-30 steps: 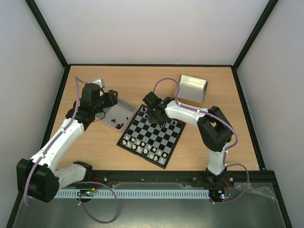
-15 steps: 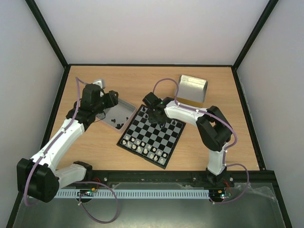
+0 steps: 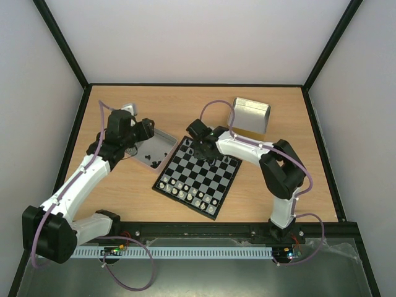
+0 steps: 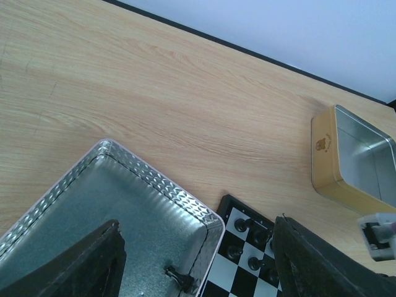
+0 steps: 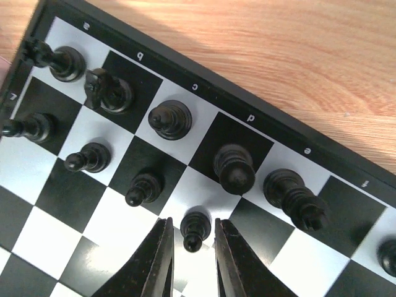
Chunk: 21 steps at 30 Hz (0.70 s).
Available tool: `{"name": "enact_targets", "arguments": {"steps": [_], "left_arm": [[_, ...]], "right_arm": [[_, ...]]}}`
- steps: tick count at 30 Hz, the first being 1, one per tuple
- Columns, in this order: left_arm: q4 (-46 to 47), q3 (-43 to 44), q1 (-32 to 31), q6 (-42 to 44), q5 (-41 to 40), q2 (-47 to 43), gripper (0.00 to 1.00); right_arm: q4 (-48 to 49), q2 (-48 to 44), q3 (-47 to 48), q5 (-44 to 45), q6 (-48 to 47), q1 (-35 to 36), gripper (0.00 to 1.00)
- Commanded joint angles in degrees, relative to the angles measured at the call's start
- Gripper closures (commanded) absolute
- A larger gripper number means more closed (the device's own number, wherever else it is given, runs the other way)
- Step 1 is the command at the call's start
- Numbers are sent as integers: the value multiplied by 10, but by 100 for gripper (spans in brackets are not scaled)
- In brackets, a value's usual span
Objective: Set up the chess pieces on the board
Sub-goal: Place the chess piece on the chessboard, then pick up the chess piece from the storage box.
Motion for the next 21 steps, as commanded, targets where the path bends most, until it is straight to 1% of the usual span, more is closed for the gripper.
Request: {"name": "enact_targets", "arguments": {"steps": [1, 8, 12, 15, 18, 21], "left_arm": [[9, -10, -2, 0, -1, 7, 33], [-22, -16, -1, -12, -12, 31, 33], [-62, -14, 1, -16, -2, 84, 33], [-106, 5, 1, -13, 0, 144, 40], [-129, 13, 1, -14, -3, 188, 50], [-144, 18, 1, -17, -15, 214, 52]], "right_arm": [[10, -40, -16, 12, 8, 3, 82], [48, -77, -59, -7, 12, 4, 81], [90, -117, -93, -3, 21, 4, 80], [124, -141, -119, -4, 26, 3, 81], [135, -151, -129, -7, 23, 4, 81], [138, -155, -136, -3, 19, 4, 82]]}}
